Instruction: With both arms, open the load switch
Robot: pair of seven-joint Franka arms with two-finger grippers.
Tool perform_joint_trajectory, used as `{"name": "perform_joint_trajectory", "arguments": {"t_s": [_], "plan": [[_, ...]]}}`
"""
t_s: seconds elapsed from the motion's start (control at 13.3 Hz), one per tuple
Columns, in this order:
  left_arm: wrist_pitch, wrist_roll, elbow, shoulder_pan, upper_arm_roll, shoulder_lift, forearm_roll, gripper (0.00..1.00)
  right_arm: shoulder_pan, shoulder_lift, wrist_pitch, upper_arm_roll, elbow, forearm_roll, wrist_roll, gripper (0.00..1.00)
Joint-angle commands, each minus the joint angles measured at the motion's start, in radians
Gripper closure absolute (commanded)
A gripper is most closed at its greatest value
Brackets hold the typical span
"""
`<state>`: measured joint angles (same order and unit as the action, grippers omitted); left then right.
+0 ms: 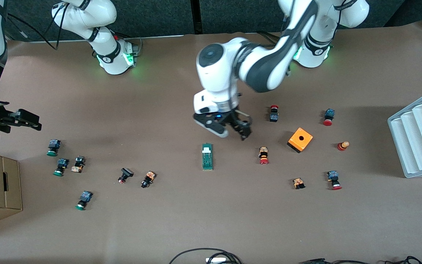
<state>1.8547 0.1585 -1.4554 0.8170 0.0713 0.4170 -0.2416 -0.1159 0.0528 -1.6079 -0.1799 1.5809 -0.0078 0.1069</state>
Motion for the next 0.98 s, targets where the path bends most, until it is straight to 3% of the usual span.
{"name": "perform_joint_trajectory", "arguments": {"t_s": [0.0,0.38,0.9], "plan": [[-0.128,-0.072,-0.013,0.007,0.073,-0.099,0.064,0.00,-0.004,-0.001,-0.020,0.007,0.001,-0.015,0.003,0.00],[-0.299,-0.169,0.096,0.007,0.283,-0.127,0.182,0.00,0.002,0.001,-0.021,0.005,0.001,-0.015,0.007,0.00],[-0.316,-0.315,0.098,0.007,0.614,-0.139,0.343,0.00,0.004,0.004,-0.021,0.003,0.001,-0.017,0.004,0.00]]}}
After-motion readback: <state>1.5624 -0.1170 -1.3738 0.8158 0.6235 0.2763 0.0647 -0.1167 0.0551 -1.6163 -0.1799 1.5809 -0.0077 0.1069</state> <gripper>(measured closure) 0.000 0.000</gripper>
